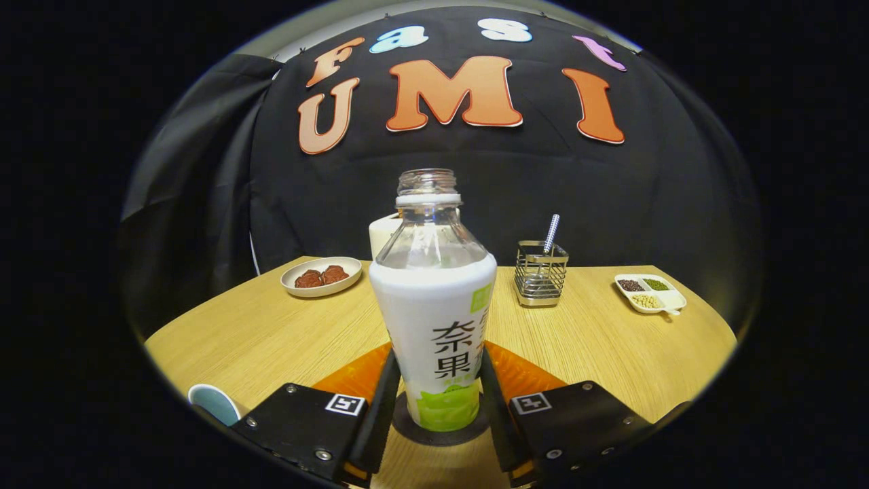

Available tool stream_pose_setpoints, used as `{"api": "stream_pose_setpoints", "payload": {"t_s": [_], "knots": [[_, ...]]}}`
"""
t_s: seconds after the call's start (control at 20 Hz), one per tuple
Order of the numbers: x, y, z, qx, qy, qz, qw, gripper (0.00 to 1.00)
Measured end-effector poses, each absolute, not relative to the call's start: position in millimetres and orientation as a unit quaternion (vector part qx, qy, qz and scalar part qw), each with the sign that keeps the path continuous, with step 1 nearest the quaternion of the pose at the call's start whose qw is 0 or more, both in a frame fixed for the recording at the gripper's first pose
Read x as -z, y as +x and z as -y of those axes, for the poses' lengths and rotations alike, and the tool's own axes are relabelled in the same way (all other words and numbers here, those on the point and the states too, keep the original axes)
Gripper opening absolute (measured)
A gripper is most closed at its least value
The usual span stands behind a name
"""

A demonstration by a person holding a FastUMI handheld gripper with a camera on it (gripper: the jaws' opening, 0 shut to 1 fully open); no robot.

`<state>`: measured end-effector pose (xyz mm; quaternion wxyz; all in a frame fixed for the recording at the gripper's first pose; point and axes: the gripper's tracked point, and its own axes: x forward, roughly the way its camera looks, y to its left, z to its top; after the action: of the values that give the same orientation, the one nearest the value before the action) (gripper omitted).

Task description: Take the bottle from table, then pour the juice into the cup, finally place the bottle on the coaster

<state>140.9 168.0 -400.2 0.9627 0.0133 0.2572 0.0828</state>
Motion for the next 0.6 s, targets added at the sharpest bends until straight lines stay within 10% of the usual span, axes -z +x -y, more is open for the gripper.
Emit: {"api": "stream_pose_setpoints", "payload": {"t_s": [0.6], "knots": [[315.6, 127.7, -149.7, -0.074, -0.034, -0.181, 0.980, 0.97]]}}
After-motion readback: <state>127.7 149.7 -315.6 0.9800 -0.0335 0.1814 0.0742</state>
